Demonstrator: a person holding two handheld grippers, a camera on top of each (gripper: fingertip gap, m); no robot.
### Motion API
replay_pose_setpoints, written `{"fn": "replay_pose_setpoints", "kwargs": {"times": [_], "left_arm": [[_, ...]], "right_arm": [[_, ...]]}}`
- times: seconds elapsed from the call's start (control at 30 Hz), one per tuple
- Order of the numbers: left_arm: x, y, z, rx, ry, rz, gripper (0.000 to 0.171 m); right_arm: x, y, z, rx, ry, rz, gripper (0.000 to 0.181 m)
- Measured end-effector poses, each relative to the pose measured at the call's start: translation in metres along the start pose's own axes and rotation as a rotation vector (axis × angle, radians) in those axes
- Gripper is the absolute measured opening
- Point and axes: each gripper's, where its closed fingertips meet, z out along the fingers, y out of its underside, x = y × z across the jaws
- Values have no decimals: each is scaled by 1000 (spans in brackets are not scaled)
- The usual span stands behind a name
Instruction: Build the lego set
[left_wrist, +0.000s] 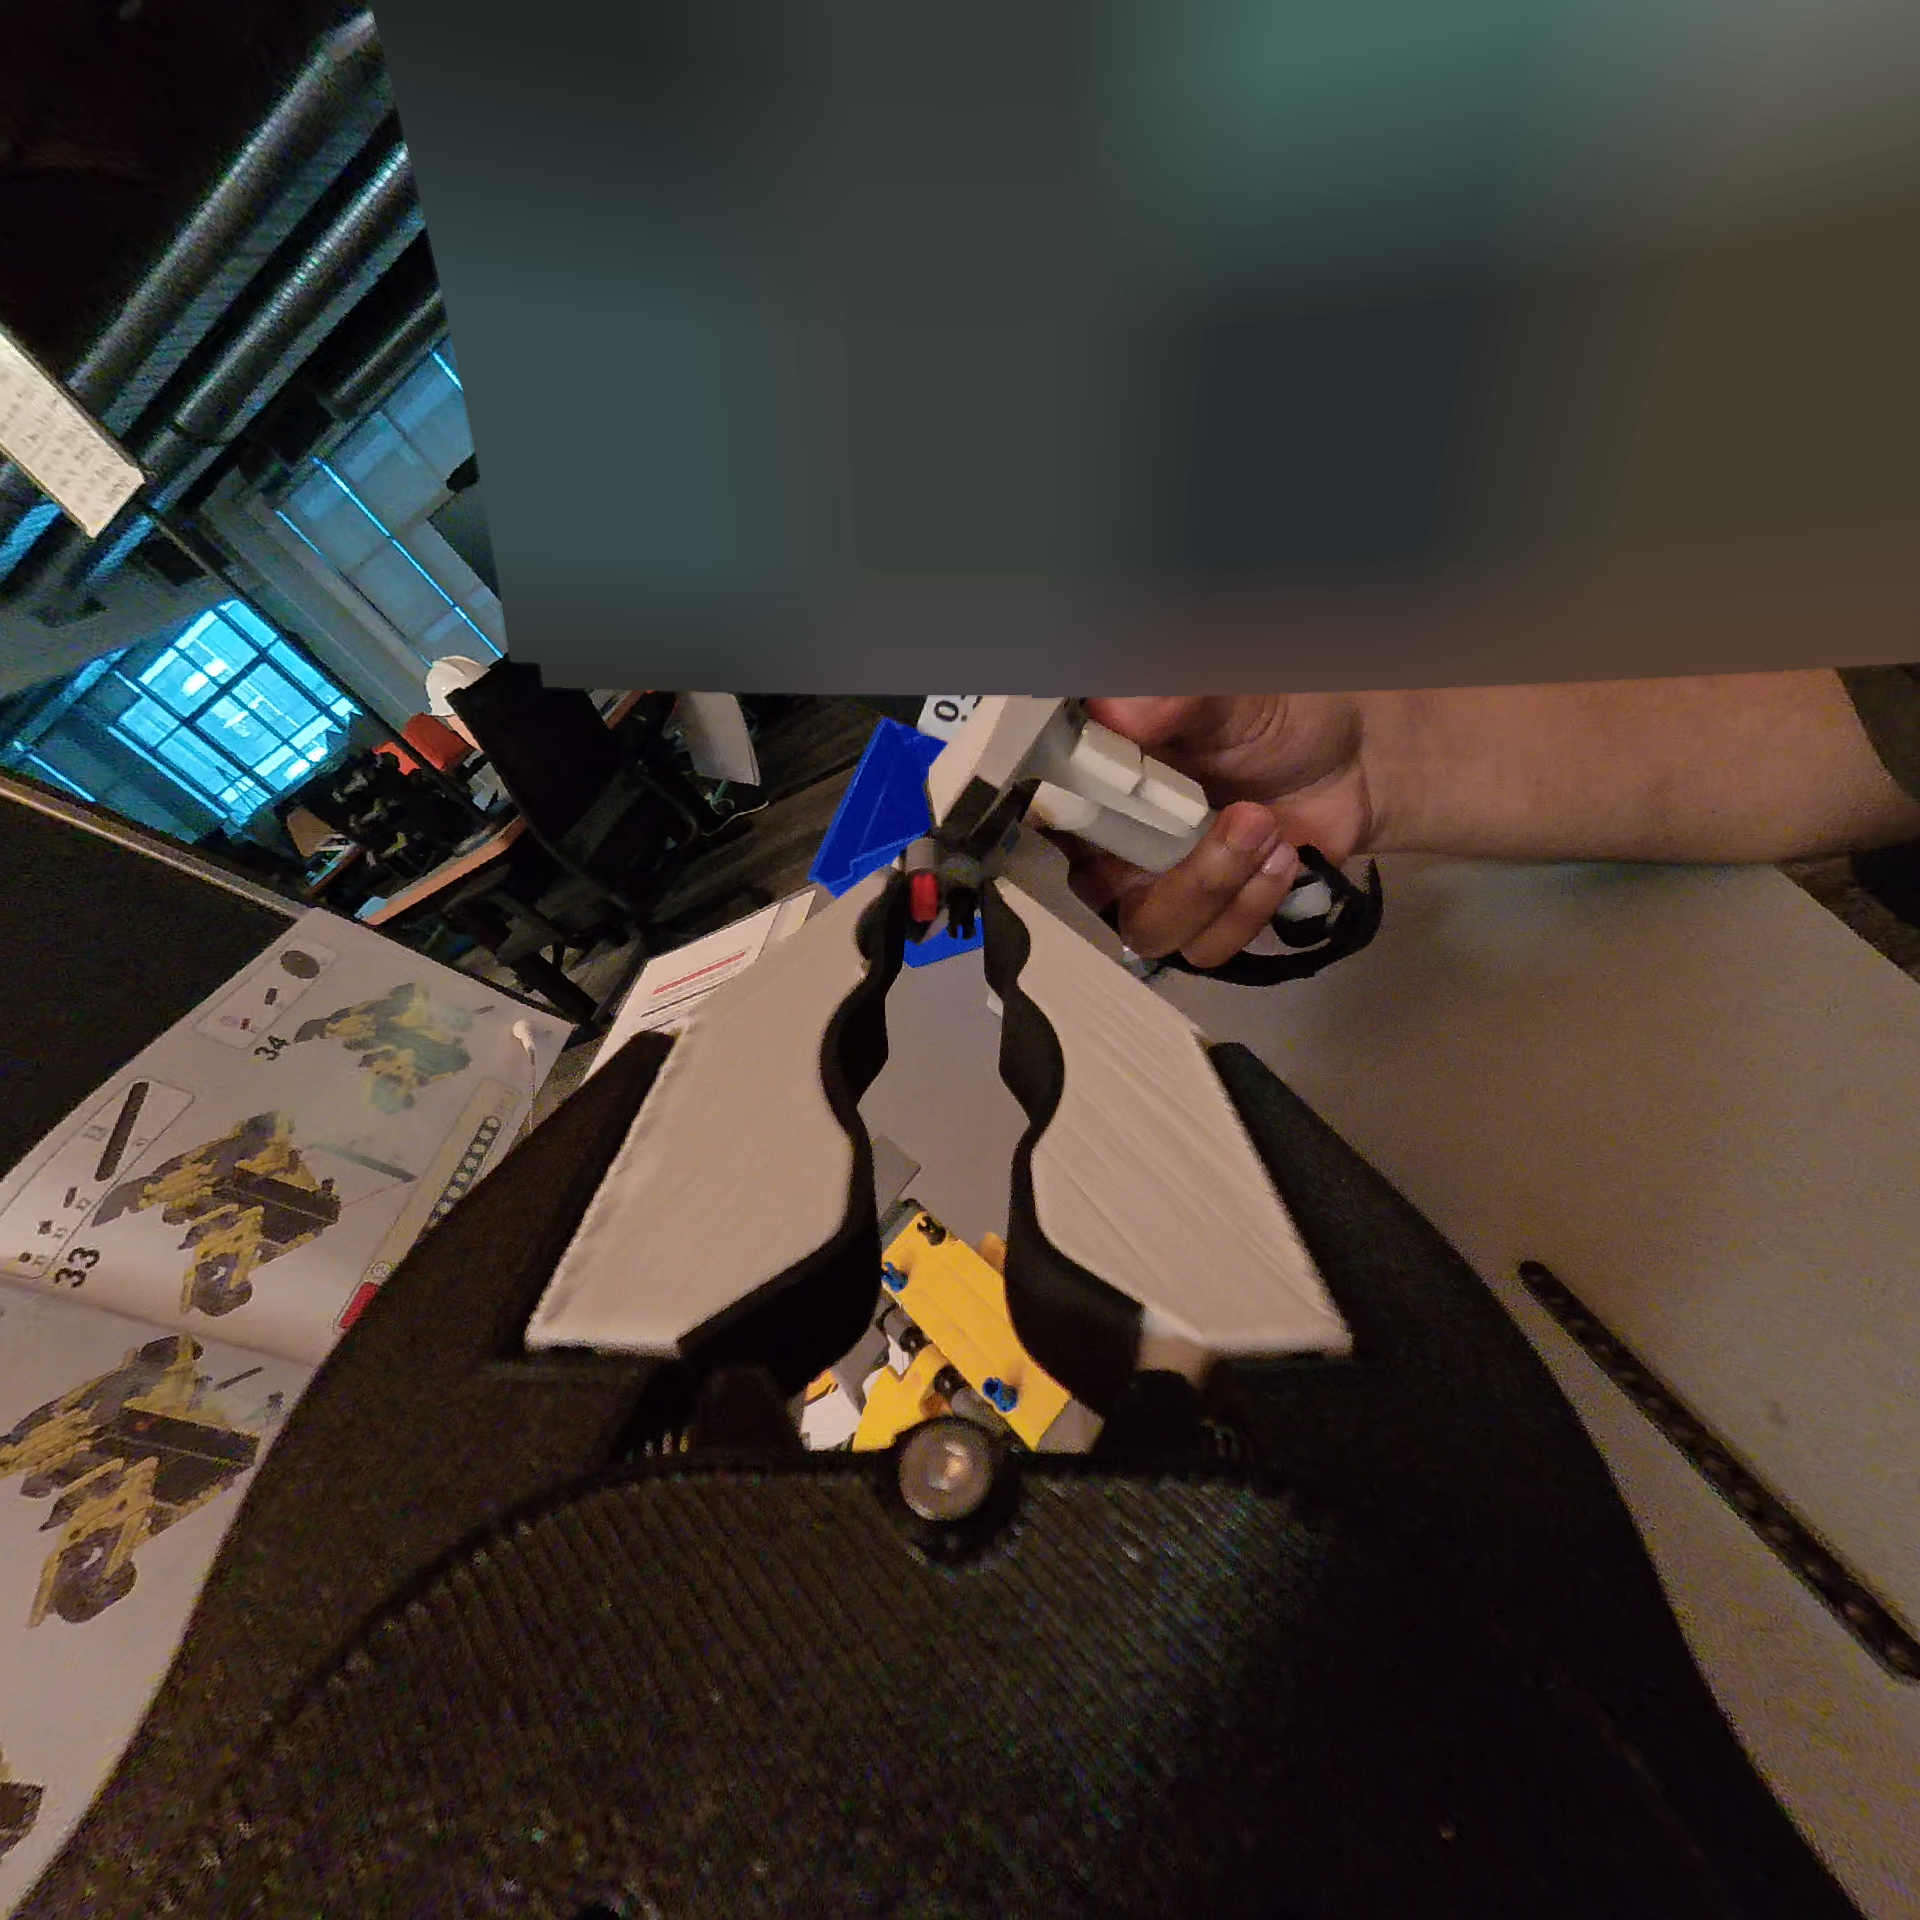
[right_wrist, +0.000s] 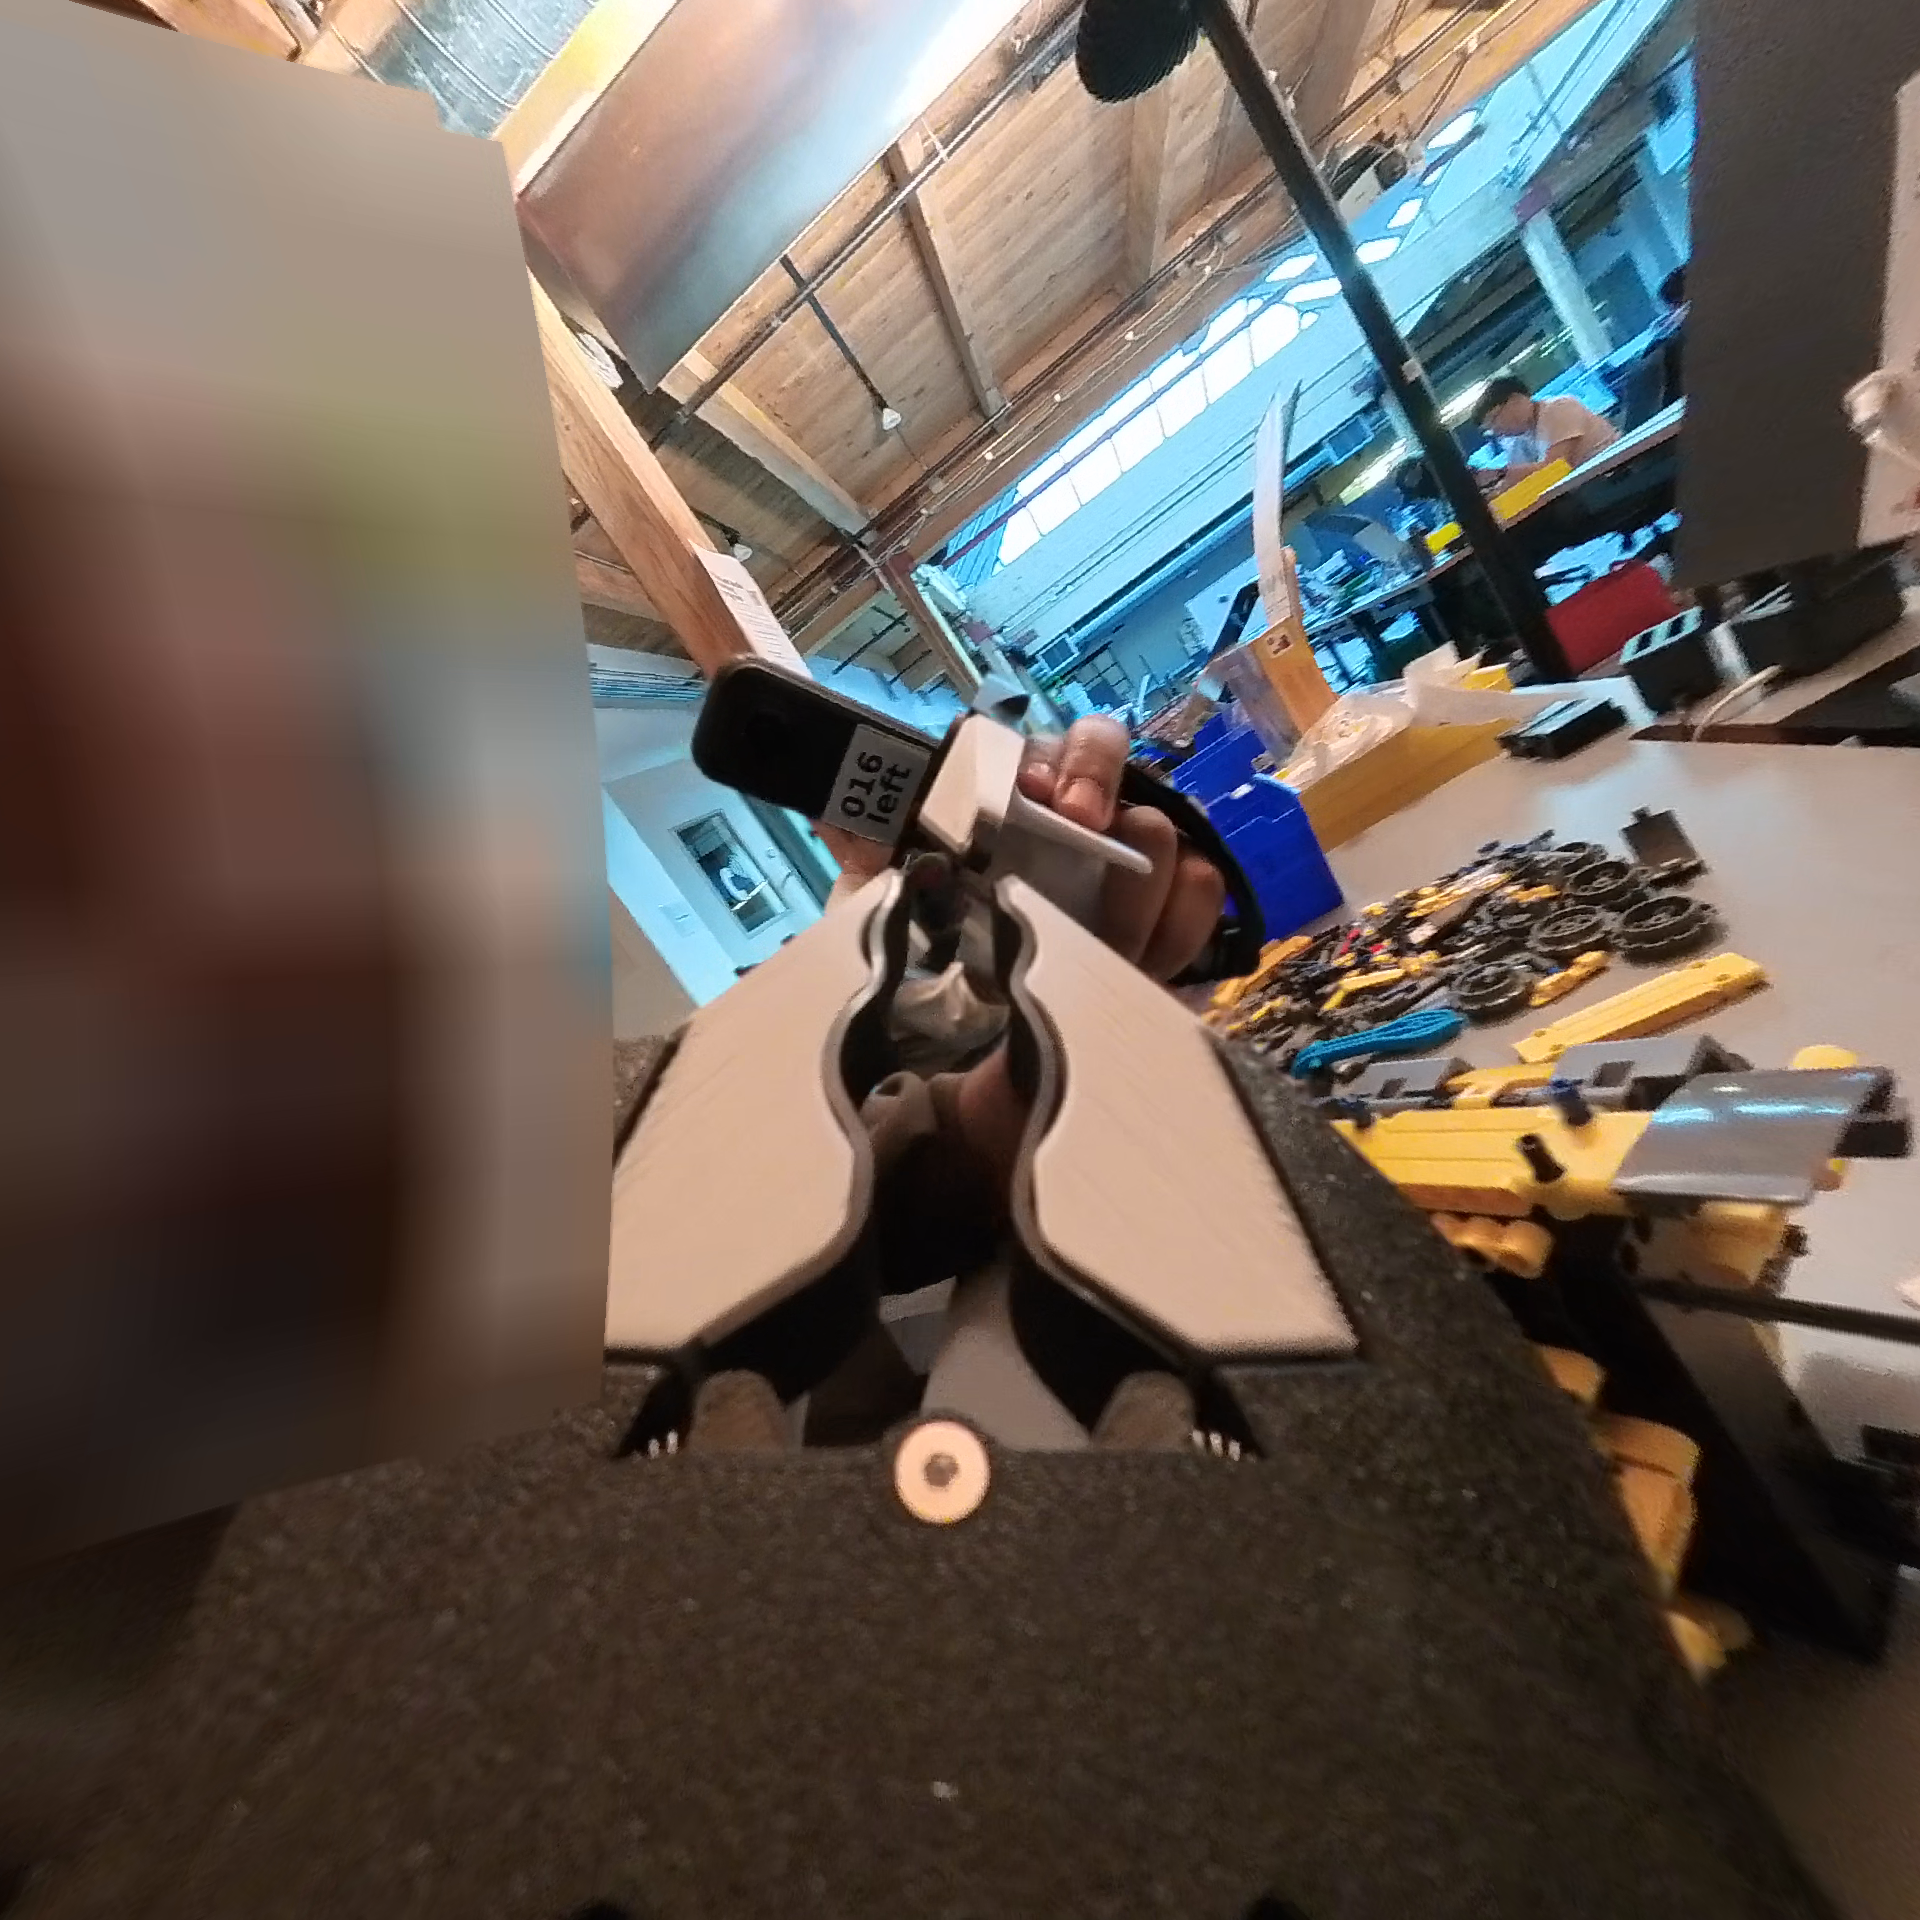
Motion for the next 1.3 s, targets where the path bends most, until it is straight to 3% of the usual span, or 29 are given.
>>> {"fn": "replay_pose_setpoints", "kwargs": {"times": [0.03, 0.17, 0.37, 0.6, 0.73, 1.1, 1.3], "left_arm": [[-1, 0, -1, -2, -2, -3, 7], [-3, 3, -3, -22, -1, 5, 7], [6, 9, 0, -66, 59, 12, 7], [16, 18, 4, -118, 125, 1, 7], [18, 20, 4, -136, 130, 8, 6], [4, 10, -1, -72, 98, -83, 15], [7, 0, -5, 21, 210, -267, 0]], "right_arm": [[2, -3, -2, 12, 22, -26, 18], [7, -11, -11, 15, 129, -176, 23], [11, 14, -10, -173, 215, -330, 21], [10, 20, -8, -200, 197, -302, 22], [12, 23, -9, -231, 226, -320, 13], [5, 6, -10, -156, 288, -490, 7], [-2, 2, -10, -135, 285, -560, 7]]}}
